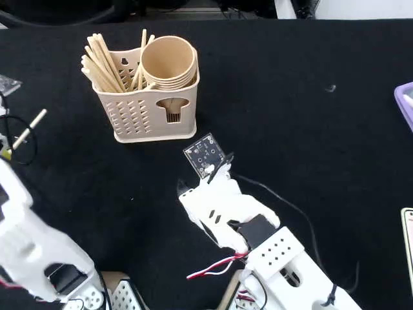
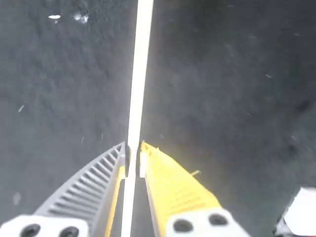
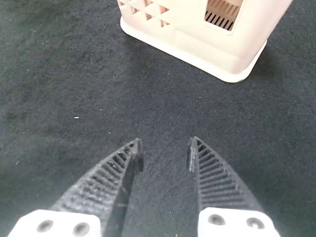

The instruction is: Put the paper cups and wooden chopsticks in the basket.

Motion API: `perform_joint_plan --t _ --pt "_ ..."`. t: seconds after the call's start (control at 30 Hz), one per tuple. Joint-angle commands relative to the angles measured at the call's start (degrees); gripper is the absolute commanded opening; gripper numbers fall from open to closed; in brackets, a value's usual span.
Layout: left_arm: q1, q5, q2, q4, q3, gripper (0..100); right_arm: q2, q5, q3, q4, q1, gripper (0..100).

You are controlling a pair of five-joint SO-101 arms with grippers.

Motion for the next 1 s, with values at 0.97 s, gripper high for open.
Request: perform_joint_plan --t 0.97 --pt "39.52 84.40 -64.26 -75.16 47.78 3 -1.63 -0.09 5.93 -10.90 1.14 15.9"
